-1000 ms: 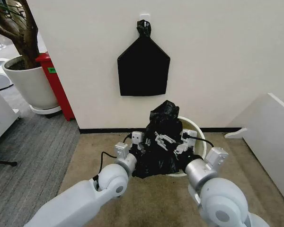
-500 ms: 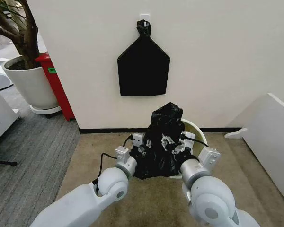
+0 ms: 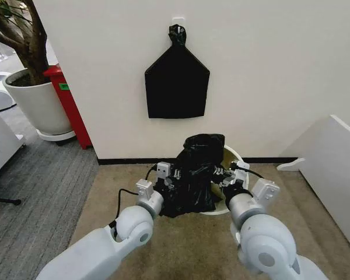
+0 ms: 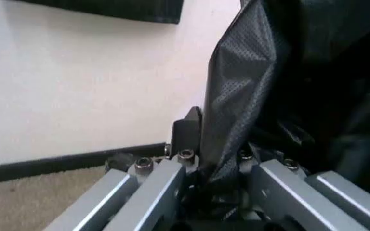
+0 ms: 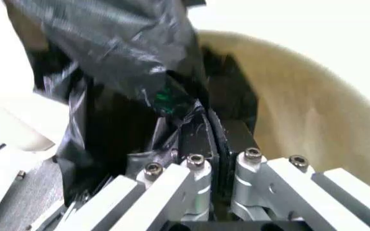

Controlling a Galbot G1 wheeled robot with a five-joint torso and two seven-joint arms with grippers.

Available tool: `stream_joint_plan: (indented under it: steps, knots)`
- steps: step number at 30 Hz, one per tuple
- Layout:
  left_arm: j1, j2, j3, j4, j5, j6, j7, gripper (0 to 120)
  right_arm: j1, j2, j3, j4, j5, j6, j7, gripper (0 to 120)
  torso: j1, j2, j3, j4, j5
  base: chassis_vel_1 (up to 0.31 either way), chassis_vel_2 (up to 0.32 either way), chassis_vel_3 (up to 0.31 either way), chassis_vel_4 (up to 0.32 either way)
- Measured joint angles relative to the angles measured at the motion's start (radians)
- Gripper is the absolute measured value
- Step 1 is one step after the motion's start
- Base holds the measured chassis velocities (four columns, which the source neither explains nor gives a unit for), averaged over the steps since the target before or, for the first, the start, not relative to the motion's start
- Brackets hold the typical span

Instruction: Place the garbage bag over the trash bin.

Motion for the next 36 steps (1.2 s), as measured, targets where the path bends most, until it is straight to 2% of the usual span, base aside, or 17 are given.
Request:
stream_joint_plan:
  steps: [8,15,24,28,30,32,36]
  knots:
    - [0.001,-0.012,-0.021,0.023,-0.021,0.000,-0.011,0,-0.063,-0.116,0.128,0.068,0.071,-0.024,-0.007,0,0.000,0.000,0.000,-0.0004,-0.0001,0.000,0.000,0.000,0.000]
    - [0.007,-0.018,-0.043,0.027,-0.041,0.003,-0.027,0,-0.052,-0.204,0.183,0.076,0.091,-0.023,0.001,0,0.000,0.000,0.000,-0.0002,0.0000,0.000,0.000,0.000,0.000]
    - [0.033,0.002,-0.078,0.012,-0.045,0.005,-0.016,0,-0.020,-0.256,0.209,0.020,0.080,-0.023,-0.015,0,0.000,0.000,0.000,0.0000,-0.0001,0.000,0.000,0.000,0.000]
    - [0.063,0.016,-0.109,-0.011,-0.034,0.005,0.006,0,0.006,-0.301,0.222,-0.027,0.066,-0.051,-0.098,0,0.000,0.000,0.000,0.0001,0.0000,0.000,0.000,0.000,0.000]
    - [0.066,0.016,-0.115,-0.011,-0.032,0.005,0.006,0,-0.005,-0.306,0.240,-0.016,0.060,-0.062,-0.125,0,0.000,0.000,0.000,0.0001,-0.0001,0.000,0.000,0.000,0.000]
    - [0.072,0.017,-0.127,-0.011,-0.023,0.012,0.005,0,-0.039,-0.320,0.284,0.024,0.001,-0.110,-0.225,1,0.000,0.000,0.000,-0.0002,-0.0003,0.000,0.000,0.000,0.000]
    - [0.071,0.027,-0.132,-0.012,0.000,0.034,0.000,0,-0.060,-0.358,0.286,0.069,-0.204,-0.156,-0.416,18,0.000,0.000,0.000,-0.0003,-0.0004,0.000,0.000,0.000,0.000]
